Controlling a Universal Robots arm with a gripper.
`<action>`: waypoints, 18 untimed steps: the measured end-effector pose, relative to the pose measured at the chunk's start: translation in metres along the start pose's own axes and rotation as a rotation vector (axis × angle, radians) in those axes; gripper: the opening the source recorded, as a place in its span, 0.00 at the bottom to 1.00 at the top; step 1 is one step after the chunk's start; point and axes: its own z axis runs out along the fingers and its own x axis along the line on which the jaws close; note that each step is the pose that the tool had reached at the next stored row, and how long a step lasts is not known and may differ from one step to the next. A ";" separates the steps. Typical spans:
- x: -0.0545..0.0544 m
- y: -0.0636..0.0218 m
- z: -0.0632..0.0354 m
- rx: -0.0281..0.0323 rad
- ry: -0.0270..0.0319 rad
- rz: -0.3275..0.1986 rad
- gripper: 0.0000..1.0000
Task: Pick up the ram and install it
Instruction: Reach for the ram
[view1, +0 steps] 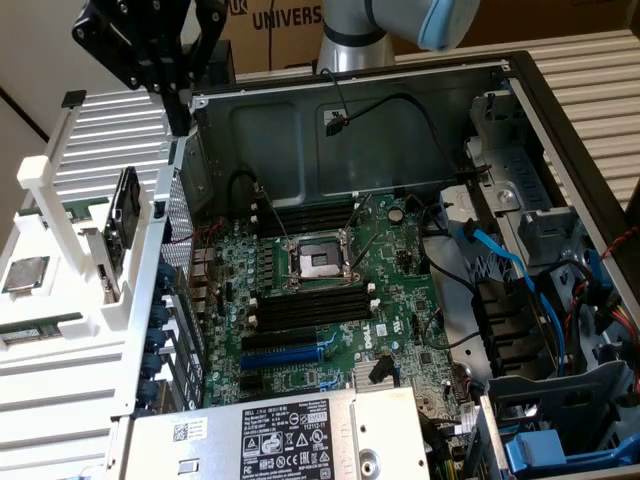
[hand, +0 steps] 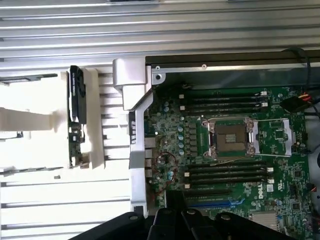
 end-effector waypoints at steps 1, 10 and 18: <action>0.004 -0.0003 -0.0001 0.0000 0.0000 0.000 0.11; 0.056 0.0111 -0.0010 0.0036 0.0001 0.000 0.11; 0.097 0.0124 -0.0020 0.0036 0.0001 0.000 0.11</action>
